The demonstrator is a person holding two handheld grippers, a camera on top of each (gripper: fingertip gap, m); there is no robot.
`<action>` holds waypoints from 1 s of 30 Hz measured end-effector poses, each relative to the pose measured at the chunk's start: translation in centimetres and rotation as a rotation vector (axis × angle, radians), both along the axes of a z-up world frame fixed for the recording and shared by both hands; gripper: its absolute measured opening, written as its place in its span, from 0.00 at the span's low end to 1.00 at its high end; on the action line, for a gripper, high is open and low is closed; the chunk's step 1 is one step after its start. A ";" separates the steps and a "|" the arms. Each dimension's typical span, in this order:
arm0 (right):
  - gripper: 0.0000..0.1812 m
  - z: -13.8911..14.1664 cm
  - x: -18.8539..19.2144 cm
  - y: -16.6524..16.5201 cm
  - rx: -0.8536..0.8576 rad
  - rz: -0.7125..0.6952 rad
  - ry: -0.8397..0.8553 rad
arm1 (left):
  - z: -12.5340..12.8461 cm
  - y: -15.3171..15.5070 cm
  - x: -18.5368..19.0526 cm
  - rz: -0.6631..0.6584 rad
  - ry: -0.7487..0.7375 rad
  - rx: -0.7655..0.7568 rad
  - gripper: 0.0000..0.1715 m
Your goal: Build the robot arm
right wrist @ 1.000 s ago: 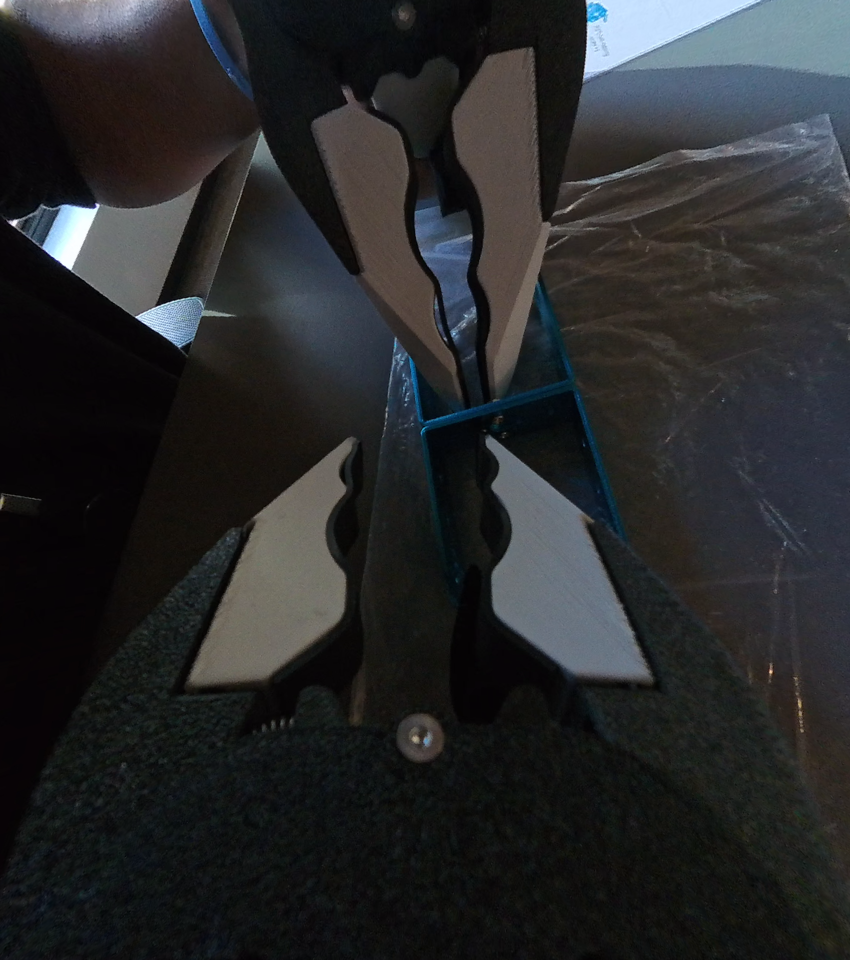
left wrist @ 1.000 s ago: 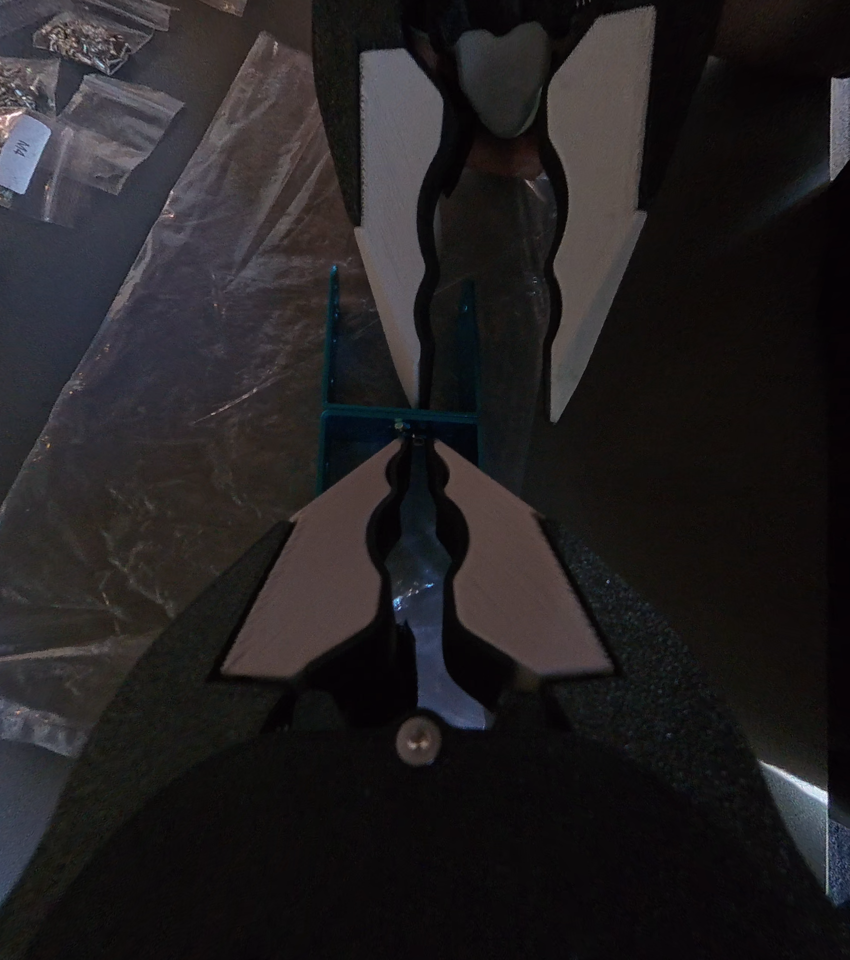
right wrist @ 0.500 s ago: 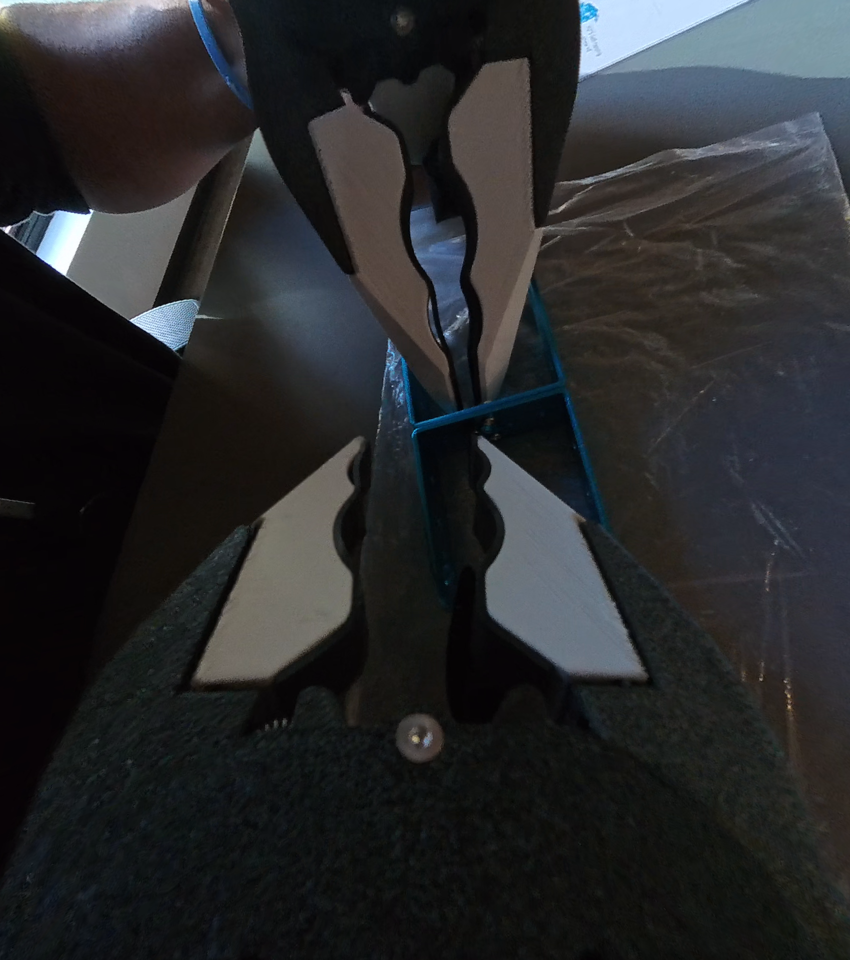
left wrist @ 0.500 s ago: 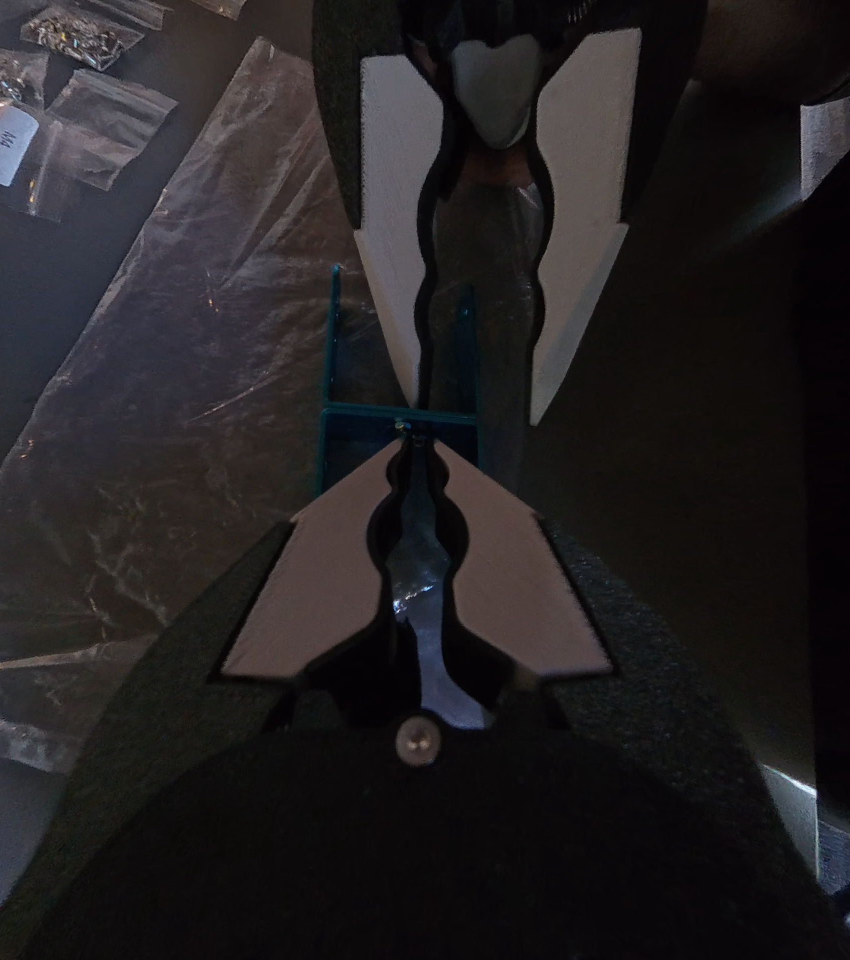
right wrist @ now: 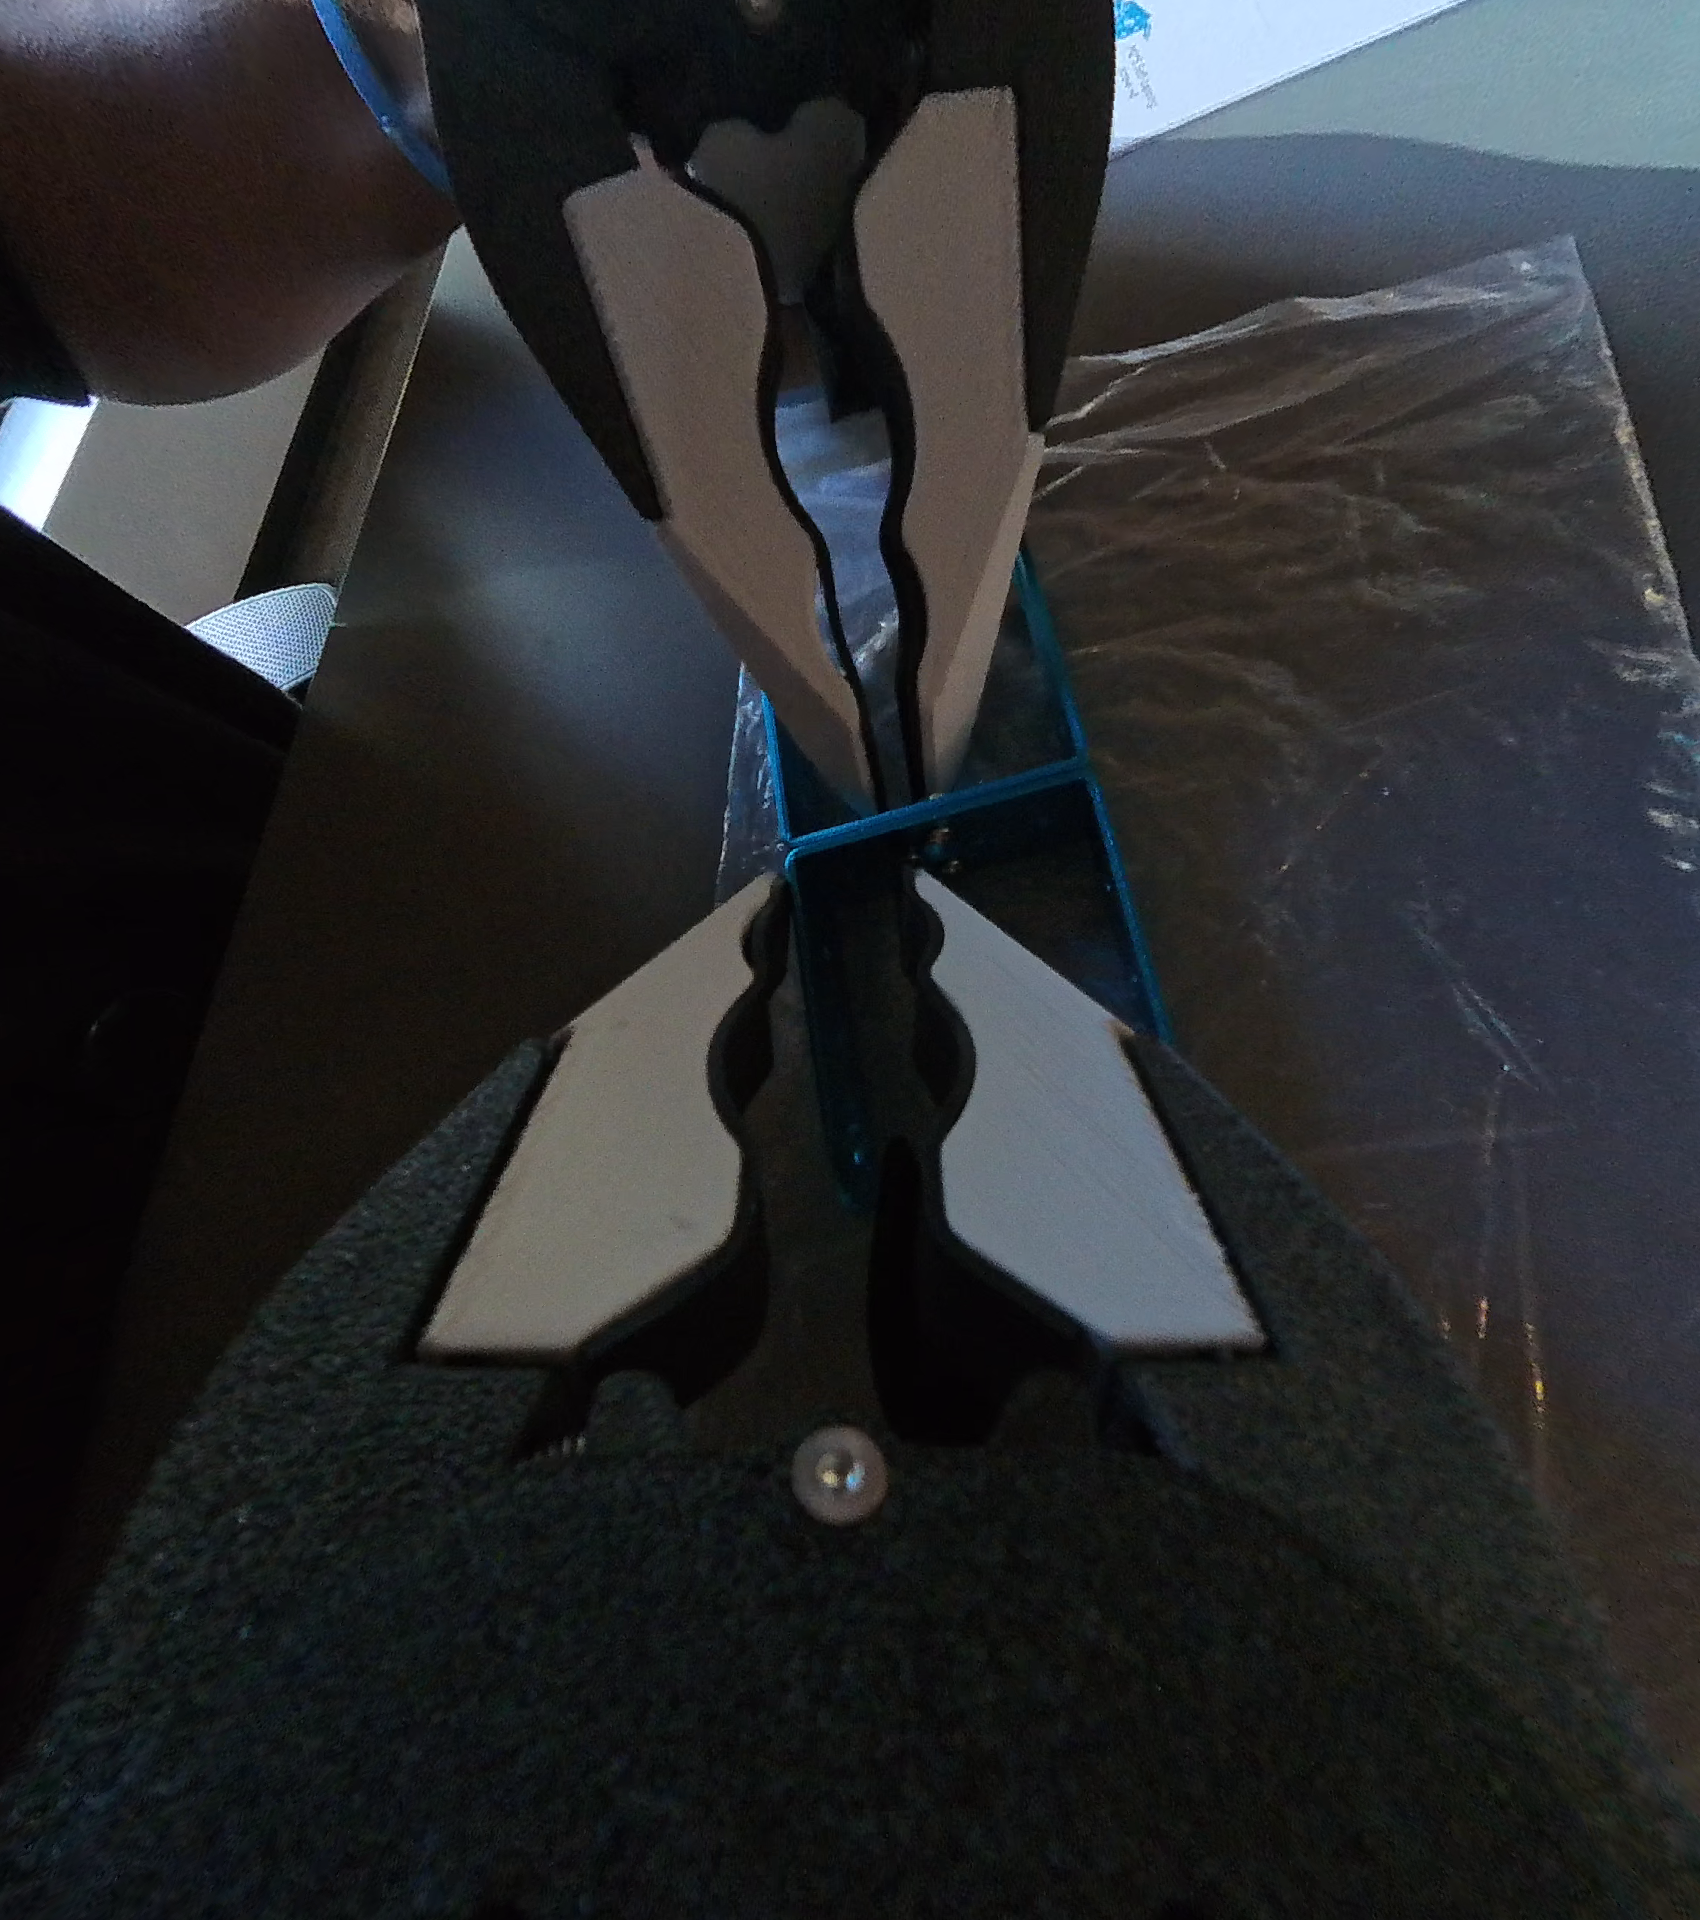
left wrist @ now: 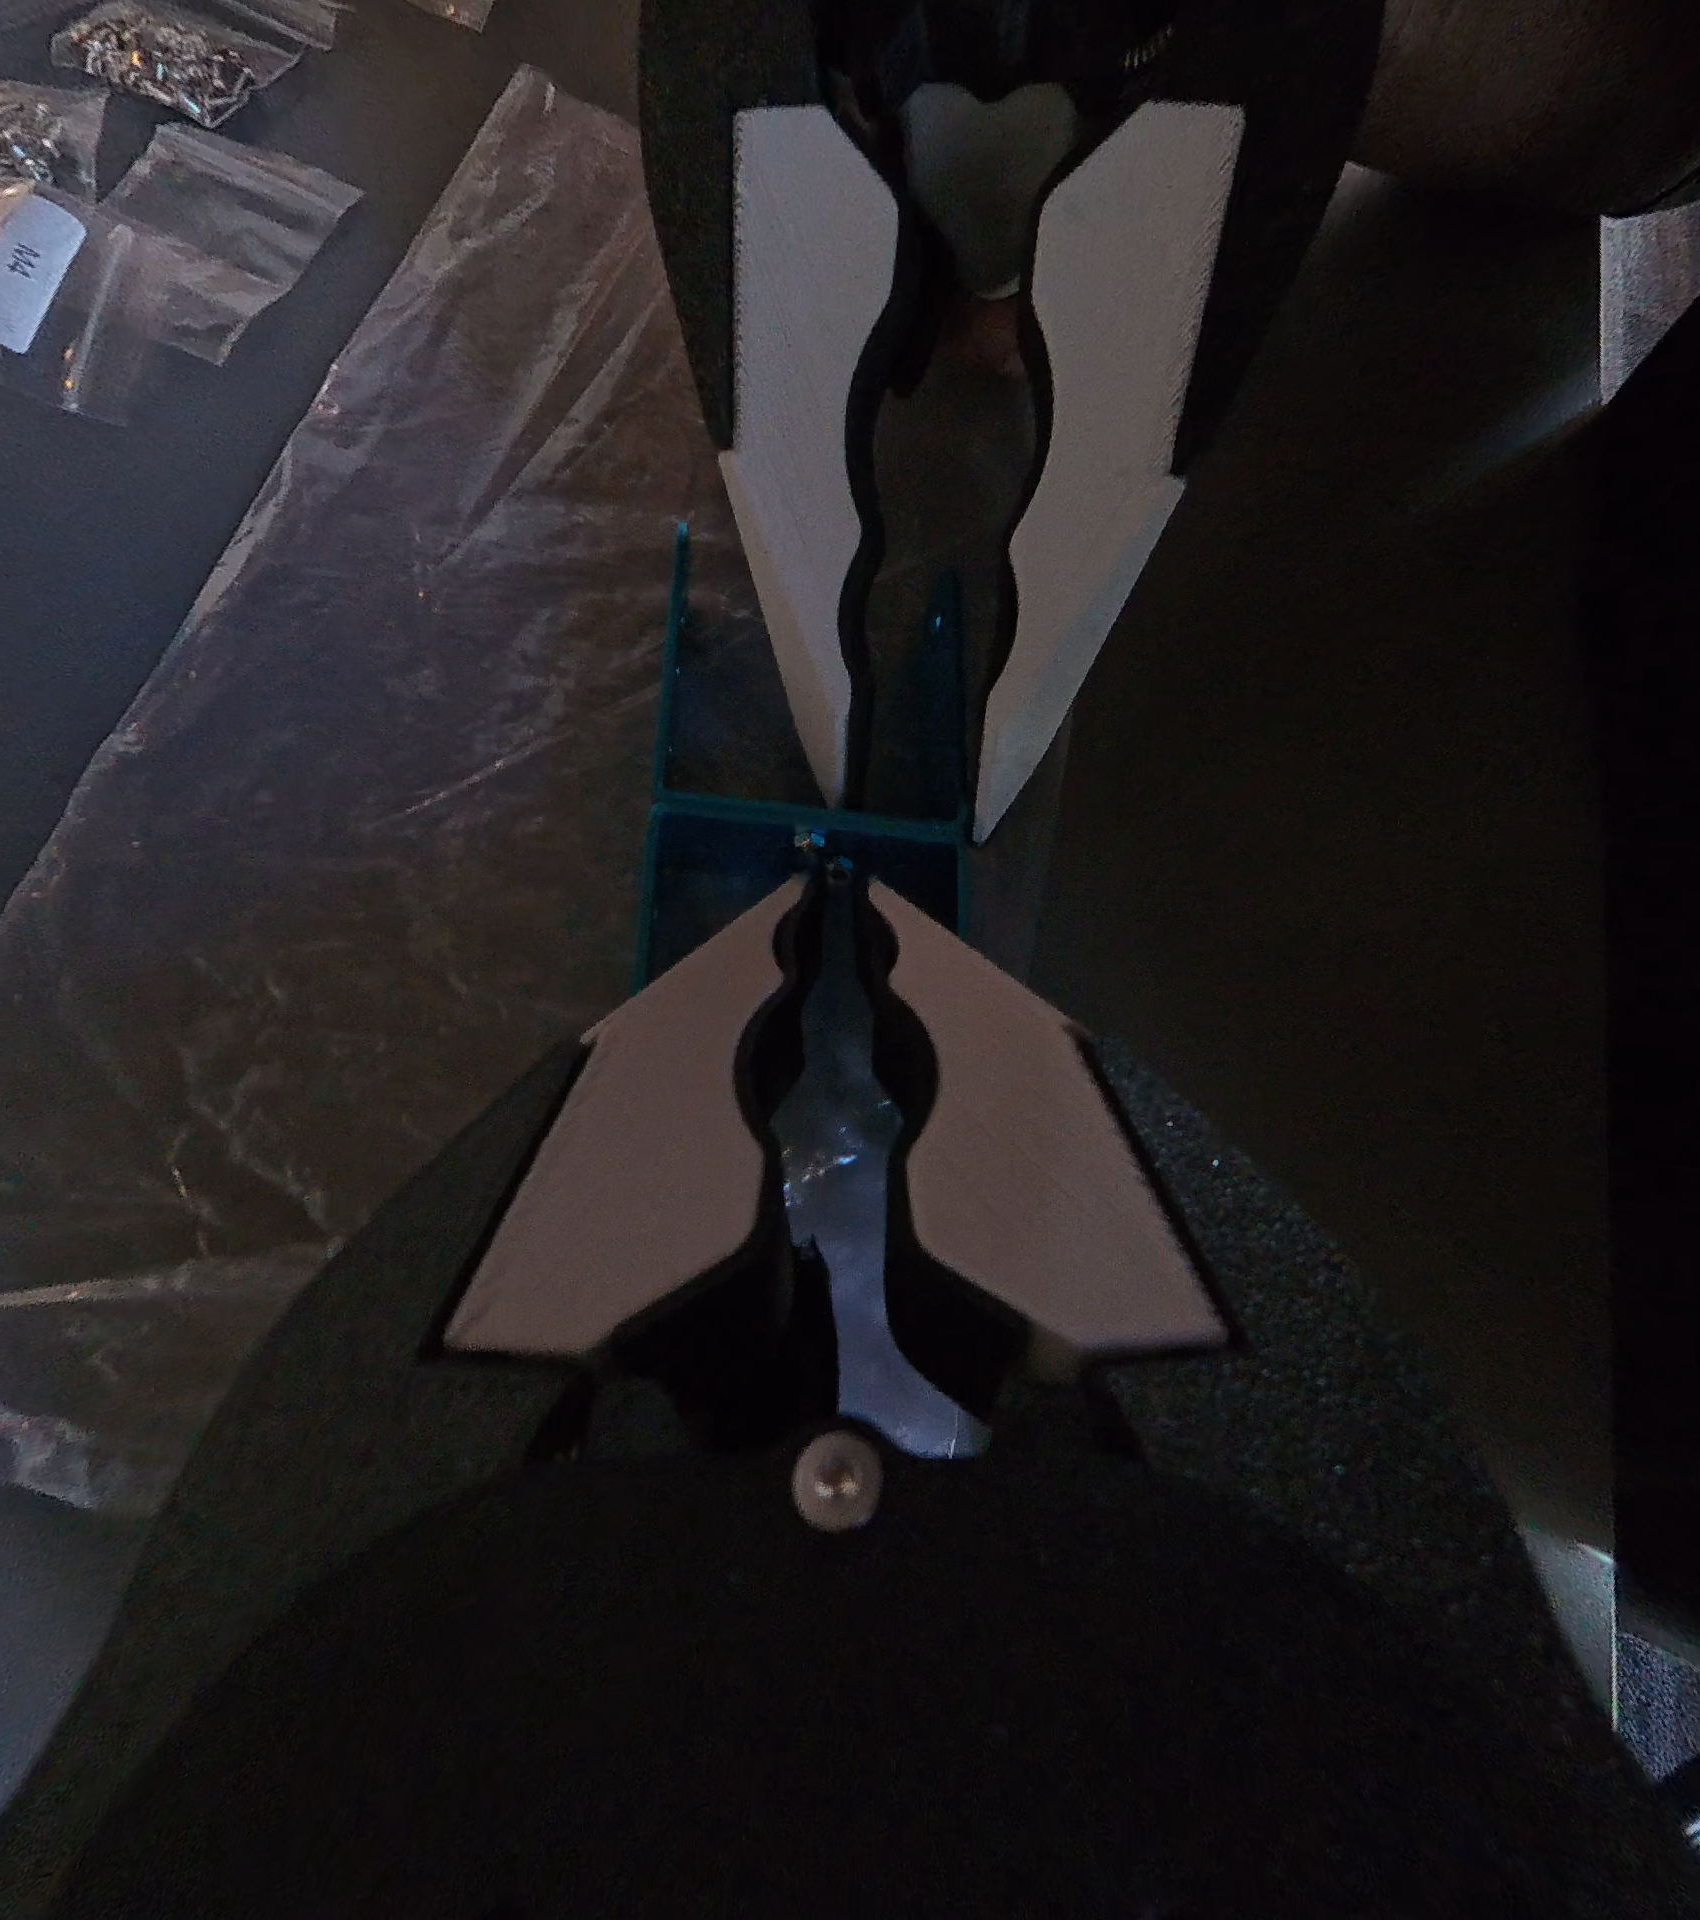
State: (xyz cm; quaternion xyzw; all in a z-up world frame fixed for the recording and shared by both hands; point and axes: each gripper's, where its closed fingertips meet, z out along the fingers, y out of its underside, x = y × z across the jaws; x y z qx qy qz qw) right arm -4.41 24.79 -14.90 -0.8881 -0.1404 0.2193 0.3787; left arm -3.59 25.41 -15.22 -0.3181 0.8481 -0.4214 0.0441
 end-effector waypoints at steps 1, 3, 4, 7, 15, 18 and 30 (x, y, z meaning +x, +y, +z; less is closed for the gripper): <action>0.10 0.0 0.0 0.0 -0.001 -0.001 -0.004 | 0.0 0.1 -0.1 -0.003 0.000 0.003 0.01; 0.10 -0.1 0.0 0.1 0.000 -0.001 -0.010 | 0.0 0.1 -0.2 -0.013 -0.004 0.006 0.00; 0.10 -0.1 0.0 0.1 0.001 -0.003 -0.015 | 0.0 0.0 -0.2 -0.015 -0.002 0.002 0.00; 0.10 -0.1 0.0 0.1 0.002 -0.004 -0.019 | 0.0 -0.1 -0.2 -0.015 -0.008 0.012 0.00; 0.11 -0.1 -0.1 0.0 0.000 0.003 -0.017 | 0.1 0.6 -0.4 -0.029 0.004 0.051 0.00; 0.08 -0.7 0.0 -0.5 -0.023 0.027 -0.042 | 0.3 0.3 -1.0 -0.086 0.032 0.041 0.00; 0.01 -1.0 0.8 -2.9 -0.049 0.096 -0.153 | -0.6 -1.1 -1.1 -0.137 0.021 0.151 0.06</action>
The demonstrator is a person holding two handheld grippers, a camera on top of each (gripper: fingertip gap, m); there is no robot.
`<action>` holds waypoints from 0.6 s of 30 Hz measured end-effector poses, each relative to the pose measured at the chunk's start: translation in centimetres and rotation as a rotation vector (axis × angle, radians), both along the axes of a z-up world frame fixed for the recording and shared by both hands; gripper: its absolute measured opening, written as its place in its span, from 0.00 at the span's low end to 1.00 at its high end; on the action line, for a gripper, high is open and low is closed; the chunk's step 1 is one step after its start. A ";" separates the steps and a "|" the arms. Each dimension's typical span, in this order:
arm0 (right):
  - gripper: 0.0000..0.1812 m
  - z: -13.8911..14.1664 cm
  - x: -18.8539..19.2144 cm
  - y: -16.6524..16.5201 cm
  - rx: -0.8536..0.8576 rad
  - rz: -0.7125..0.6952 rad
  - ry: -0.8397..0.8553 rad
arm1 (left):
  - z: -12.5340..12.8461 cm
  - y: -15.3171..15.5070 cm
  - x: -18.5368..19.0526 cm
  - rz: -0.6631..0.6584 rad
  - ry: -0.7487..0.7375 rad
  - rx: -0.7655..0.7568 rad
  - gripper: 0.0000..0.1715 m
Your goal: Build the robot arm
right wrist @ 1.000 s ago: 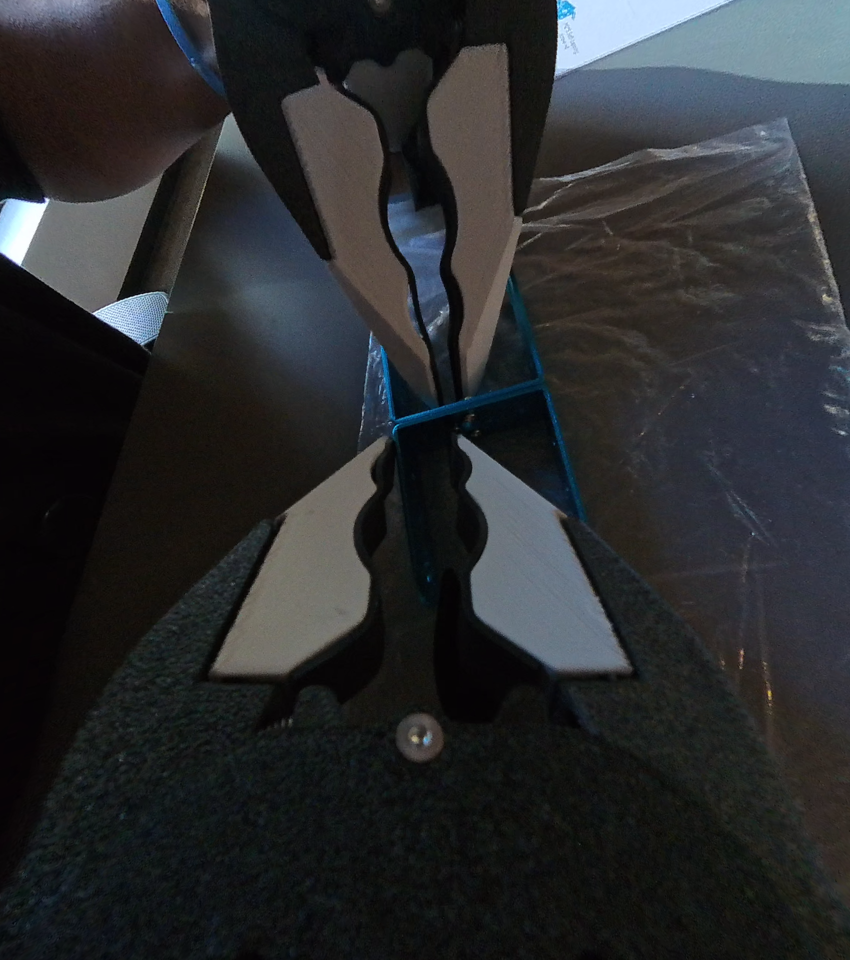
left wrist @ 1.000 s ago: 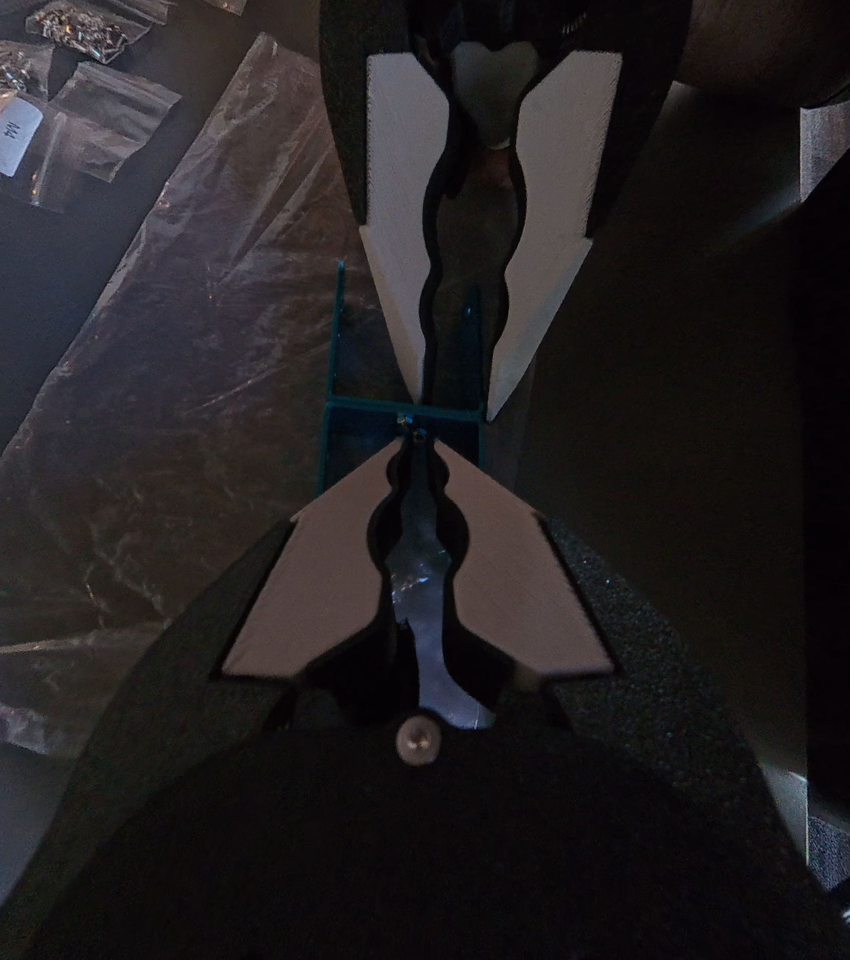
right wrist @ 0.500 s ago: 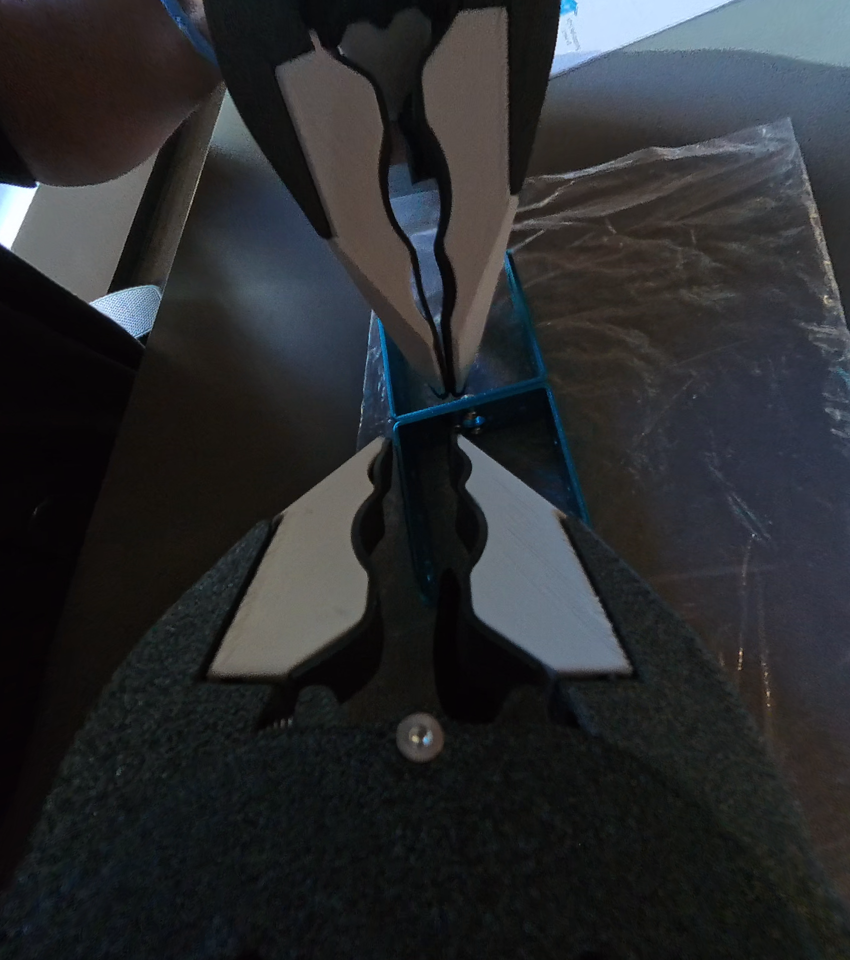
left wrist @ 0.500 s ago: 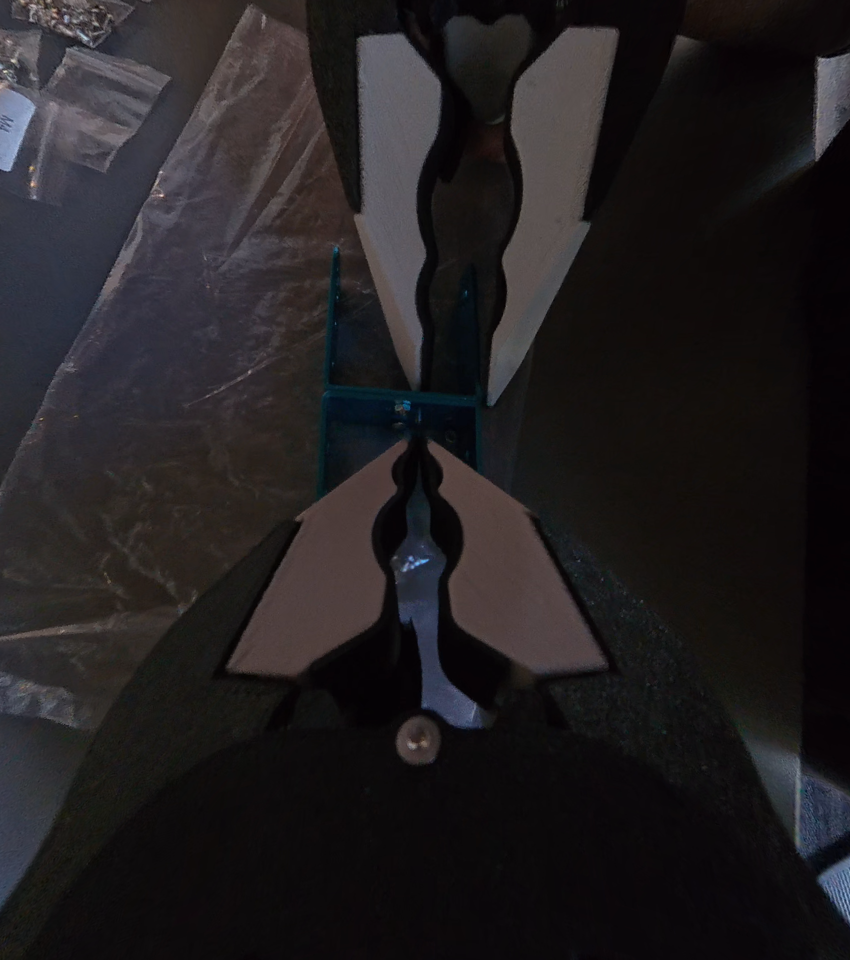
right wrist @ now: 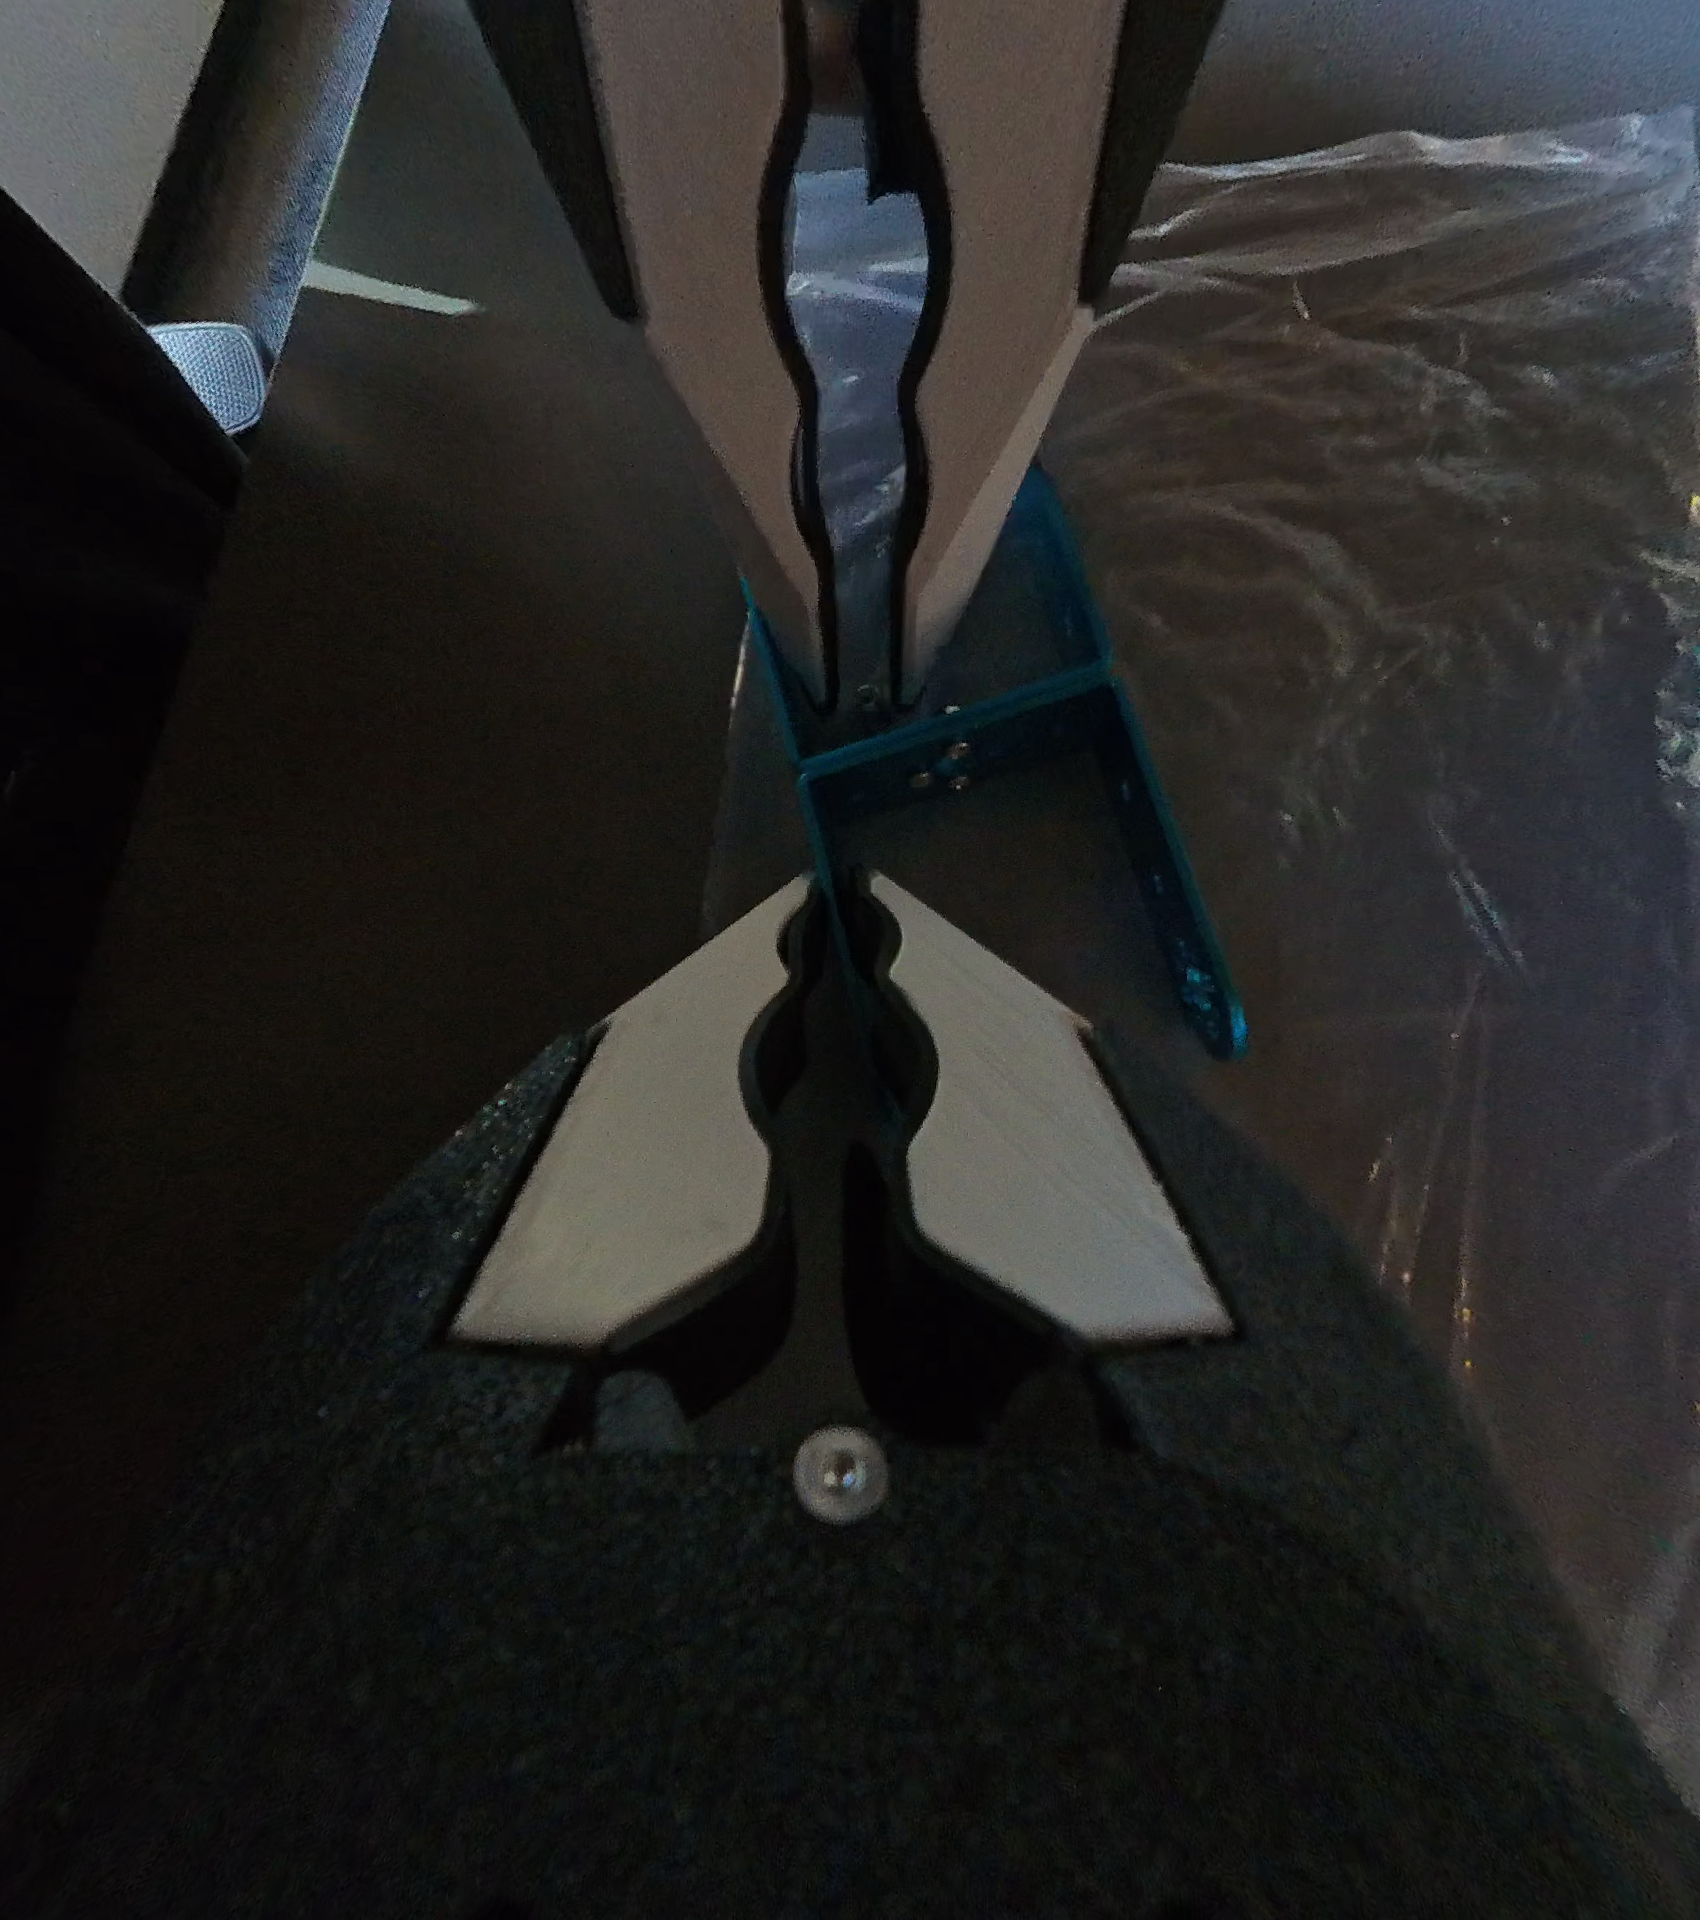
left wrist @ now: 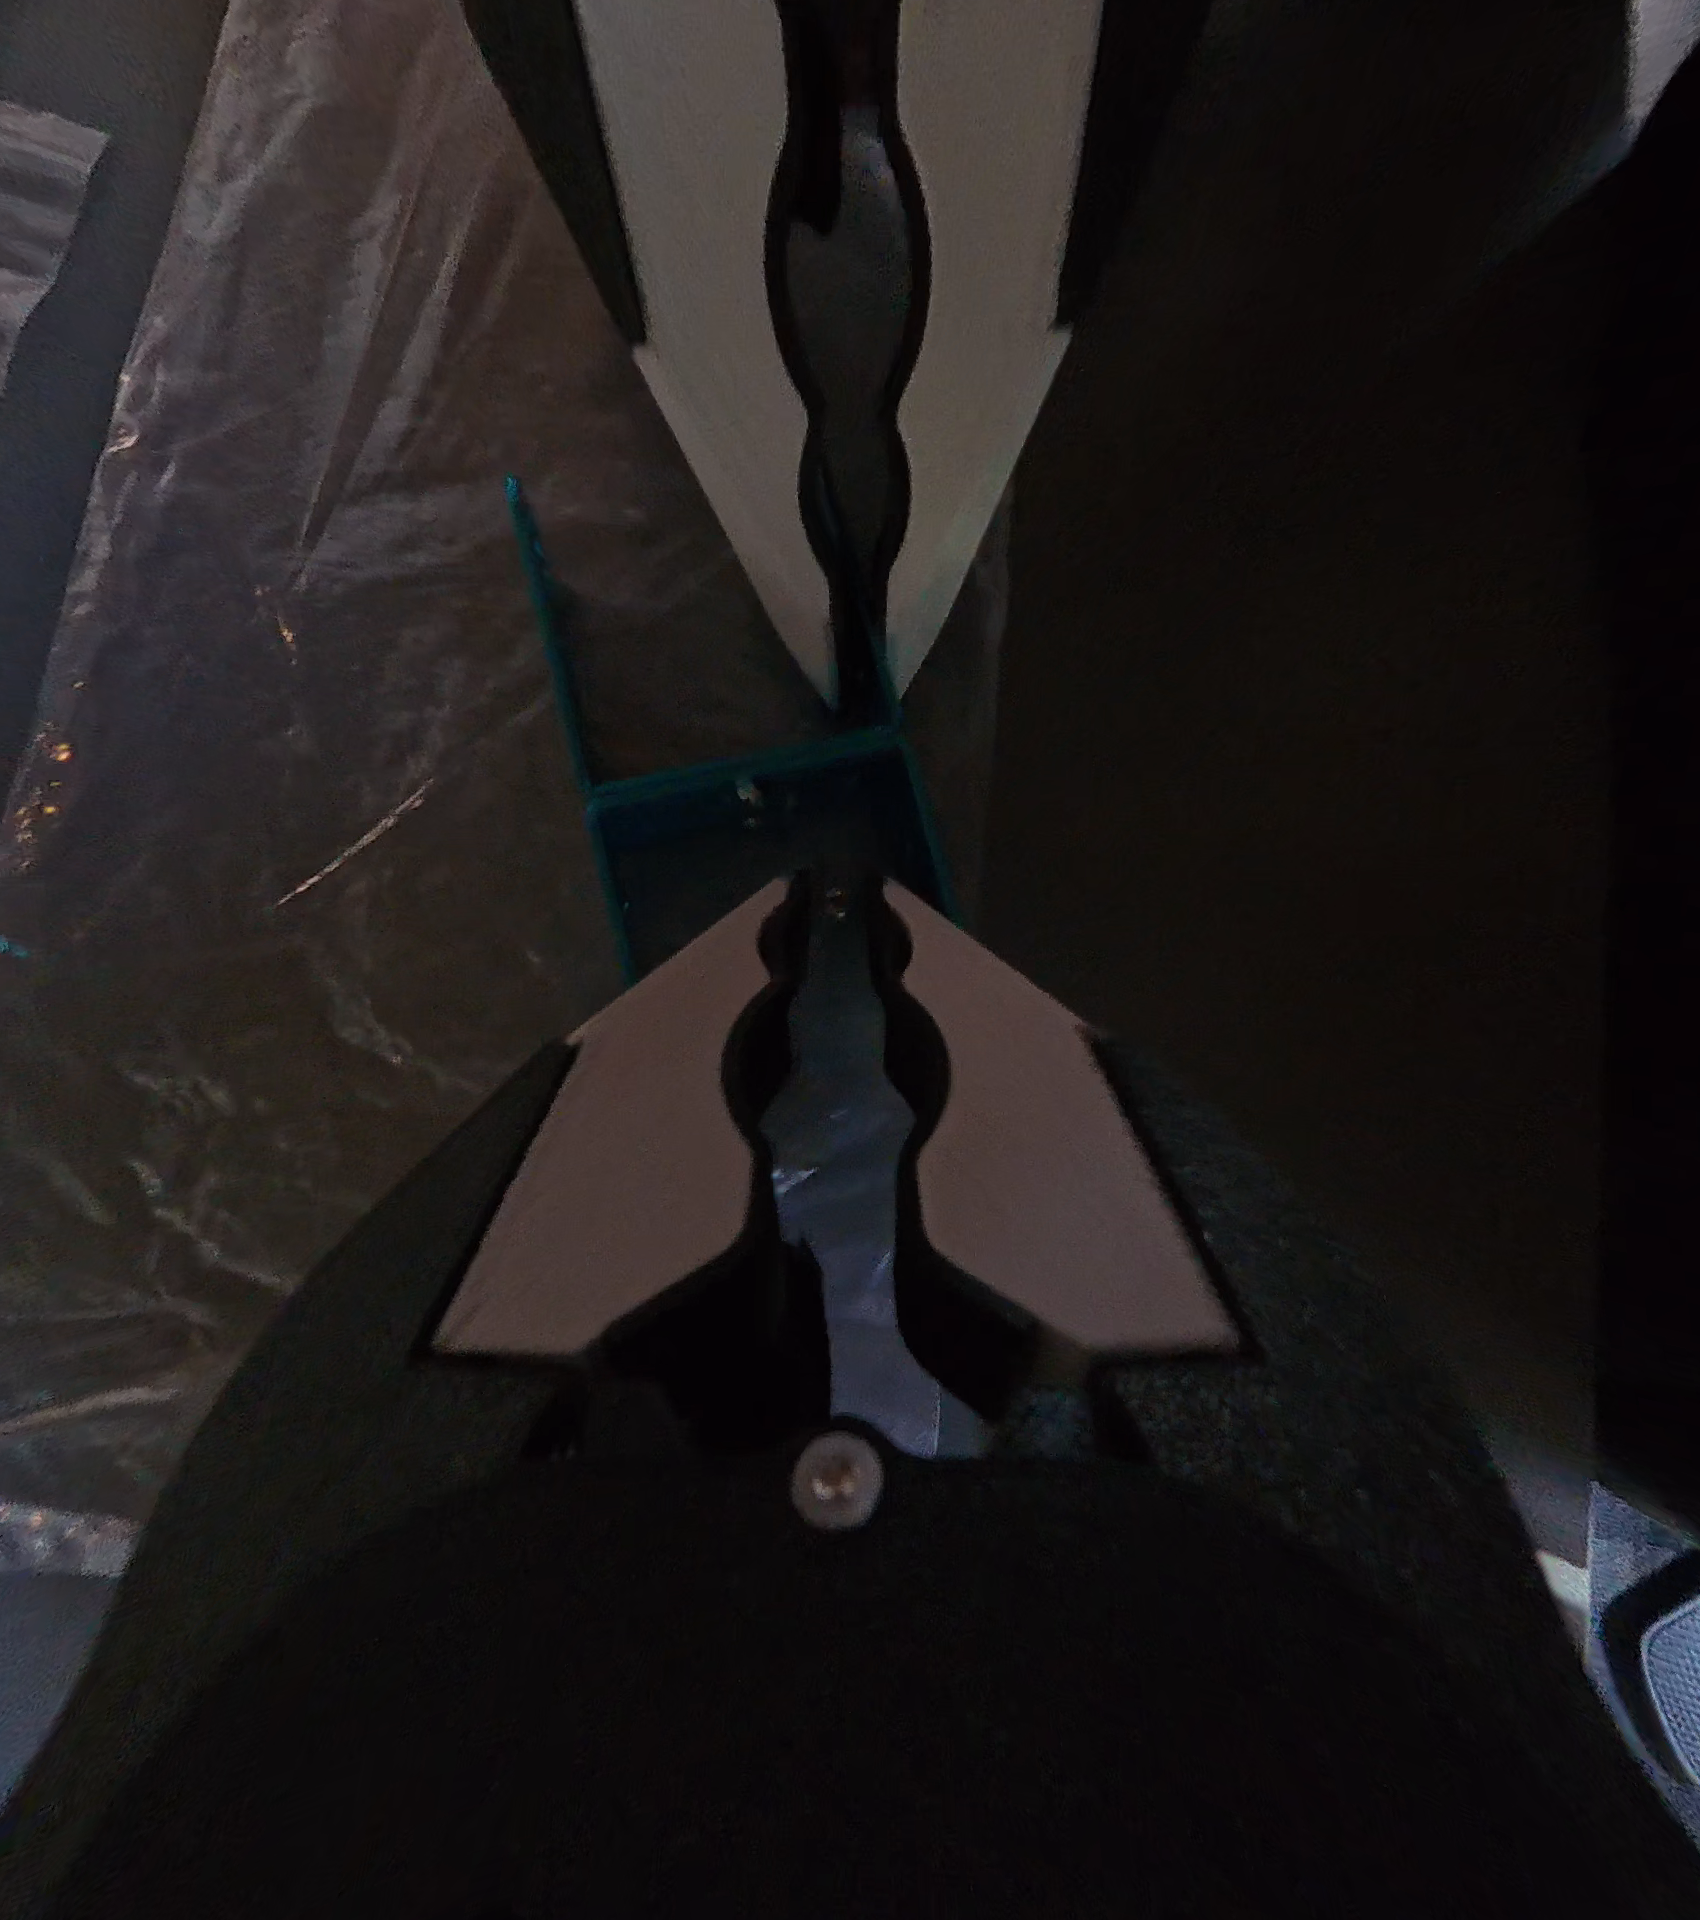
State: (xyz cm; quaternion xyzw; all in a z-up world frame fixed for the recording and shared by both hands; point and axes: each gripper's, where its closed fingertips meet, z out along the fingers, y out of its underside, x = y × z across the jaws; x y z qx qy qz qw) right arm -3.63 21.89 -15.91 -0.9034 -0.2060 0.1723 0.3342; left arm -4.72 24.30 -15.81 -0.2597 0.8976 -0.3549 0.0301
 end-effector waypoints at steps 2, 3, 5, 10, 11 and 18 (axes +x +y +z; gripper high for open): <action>0.02 0.0 0.0 0.0 -0.003 -0.004 0.021 | -0.1 0.1 -0.1 0.009 -0.017 0.026 0.06; 0.02 0.0 0.0 -0.1 -0.004 -0.003 0.026 | -0.1 0.1 -0.2 0.011 -0.018 0.027 0.05; 0.02 0.0 -0.1 0.0 -0.003 -0.003 0.020 | -0.3 0.2 -0.2 0.025 -0.015 0.053 0.05; 0.02 -0.2 -0.7 0.2 -0.002 0.008 0.003 | -0.4 0.0 0.0 0.014 -0.028 0.138 0.02; 0.02 -0.2 -0.7 0.2 0.001 0.010 0.001 | -0.4 -0.1 -0.1 0.008 -0.031 0.152 0.02; 0.10 0.7 0.1 0.4 0.033 -0.044 0.041 | 0.9 0.2 0.4 0.051 -0.100 0.112 0.02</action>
